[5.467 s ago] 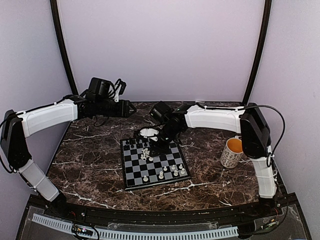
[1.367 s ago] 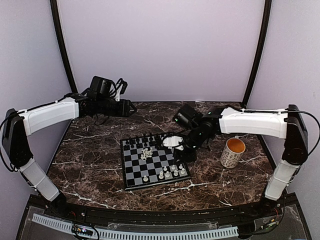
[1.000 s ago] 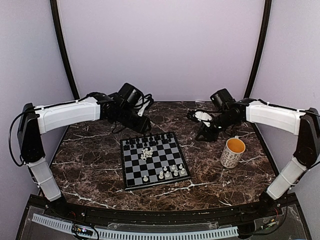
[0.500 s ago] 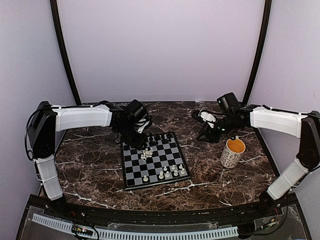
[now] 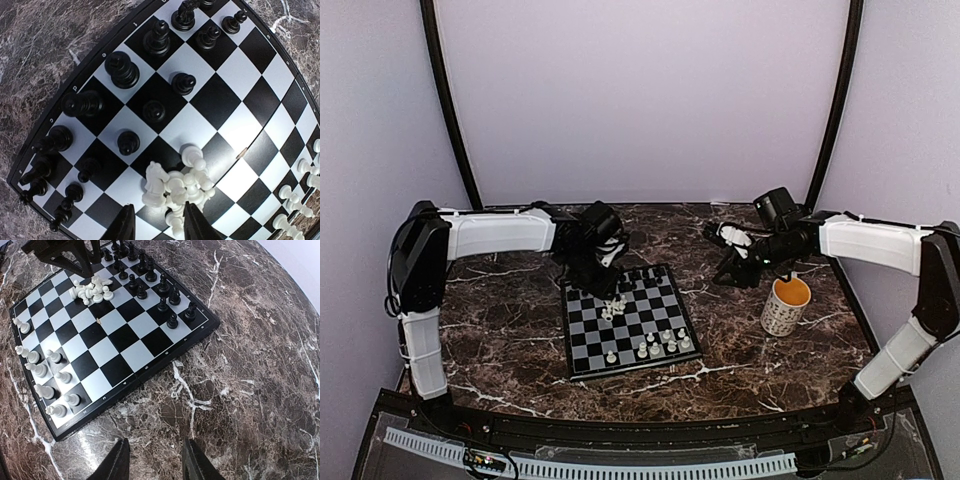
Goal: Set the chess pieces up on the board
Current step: Pick up the rook from the chessboard.
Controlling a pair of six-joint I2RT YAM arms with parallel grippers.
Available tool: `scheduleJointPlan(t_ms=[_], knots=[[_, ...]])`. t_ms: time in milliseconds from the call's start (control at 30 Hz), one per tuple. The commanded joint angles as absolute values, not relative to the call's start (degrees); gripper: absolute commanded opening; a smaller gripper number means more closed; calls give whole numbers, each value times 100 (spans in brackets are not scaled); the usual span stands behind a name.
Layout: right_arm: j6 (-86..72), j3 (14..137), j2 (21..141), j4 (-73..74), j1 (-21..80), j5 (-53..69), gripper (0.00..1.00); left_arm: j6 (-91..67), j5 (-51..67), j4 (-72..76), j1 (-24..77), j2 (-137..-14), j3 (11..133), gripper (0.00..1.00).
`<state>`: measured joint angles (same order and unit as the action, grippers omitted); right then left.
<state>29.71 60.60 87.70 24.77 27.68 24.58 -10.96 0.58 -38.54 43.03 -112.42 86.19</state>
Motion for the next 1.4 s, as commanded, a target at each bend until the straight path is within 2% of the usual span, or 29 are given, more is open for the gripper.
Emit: scheduleJointPlan(t_ms=[0,367,833,933,1100,1367], knots=[[3015,6069,8848,2340,2768,2528,37,-983,155,-3843,4326,-11344,8878,35],[3045,6118,9002,2403,2768,2492,37,-908,295,-3808,4325,-11553,9012,31],[3084,6148,9084,2438,2794,2496,37,-920,408,-3969,4330,-11709,9223,19],[3085,6161,9094,2452,2804,2474,37,-932,405,-3996,4326,-11720,9237,19],[3076,6161,9087,2461,2811,2439,37,-934,360,-4075,4325,-11755,9277,27],[3086,6194,9146,2478,2853,2431,37,-953,379,-4191,4328,-11757,9255,23]])
